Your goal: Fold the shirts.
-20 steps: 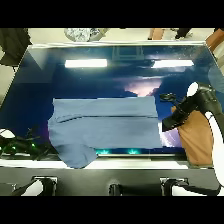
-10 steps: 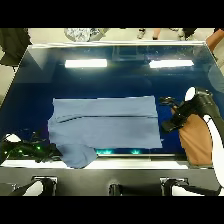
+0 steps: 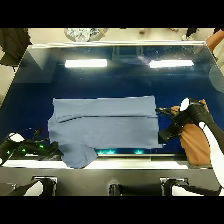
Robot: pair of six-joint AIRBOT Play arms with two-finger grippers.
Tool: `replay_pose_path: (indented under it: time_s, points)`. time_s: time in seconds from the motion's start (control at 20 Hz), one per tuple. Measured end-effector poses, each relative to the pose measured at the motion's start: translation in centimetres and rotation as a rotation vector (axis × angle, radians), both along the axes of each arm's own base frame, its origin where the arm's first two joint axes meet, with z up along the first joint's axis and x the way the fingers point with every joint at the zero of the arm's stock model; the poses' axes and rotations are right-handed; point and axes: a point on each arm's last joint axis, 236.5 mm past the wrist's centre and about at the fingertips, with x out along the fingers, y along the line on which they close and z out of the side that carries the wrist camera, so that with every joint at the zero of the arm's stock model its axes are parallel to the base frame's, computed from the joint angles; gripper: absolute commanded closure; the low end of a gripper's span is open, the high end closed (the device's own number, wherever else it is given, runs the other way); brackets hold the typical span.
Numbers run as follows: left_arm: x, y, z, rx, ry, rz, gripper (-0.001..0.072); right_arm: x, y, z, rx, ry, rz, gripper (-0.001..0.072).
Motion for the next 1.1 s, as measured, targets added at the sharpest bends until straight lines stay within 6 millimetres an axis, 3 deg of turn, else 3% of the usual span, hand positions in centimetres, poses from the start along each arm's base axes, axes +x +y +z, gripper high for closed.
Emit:
replay_pose_path:
  time_s: [0.3,0.35,0.4,0.45,0.5,0.55,0.8,0.95,1.1]
  points:
    - [0.0,0.1,0.0,0.004,-0.021,-0.031,0.0681,-1.1,0.9,-1.9,0.009,0.019,-0.073,0.0143]
    - [0.0,0.1,0.1,0.004,-0.024,-0.037,0.0681,-1.4,1.2,-2.1,0.018,0.026,-0.087,0.0170]
    - [0.0,0.1,0.1,0.004,-0.026,-0.040,0.0681,-1.5,1.4,-2.2,0.020,0.031,-0.105,0.0280]
    - [0.0,0.1,0.1,0.005,-0.028,-0.044,0.0680,-1.4,1.5,-2.4,0.019,0.023,-0.124,0.0314]
    - [0.0,0.1,0.1,0.005,-0.030,-0.046,0.0681,-1.2,2.0,-2.6,0.031,0.022,-0.147,0.0438]
    - [0.0,0.1,0.1,0.005,-0.031,-0.046,0.0681,-0.9,2.5,-2.8,0.045,0.009,-0.168,0.0672]
    - [1.8,1.1,0.9,0.040,-0.103,-0.069,0.0681,0.2,3.2,-2.6,0.072,-0.035,-0.196,0.0672]
    - [4.8,1.9,4.1,0.074,-0.229,-0.087,0.0684,1.6,3.3,-0.9,0.093,-0.108,-0.160,0.0673]
    - [8.5,2.9,8.4,0.122,-0.363,-0.074,0.0684,4.8,3.3,2.0,0.107,-0.229,-0.141,0.0673]
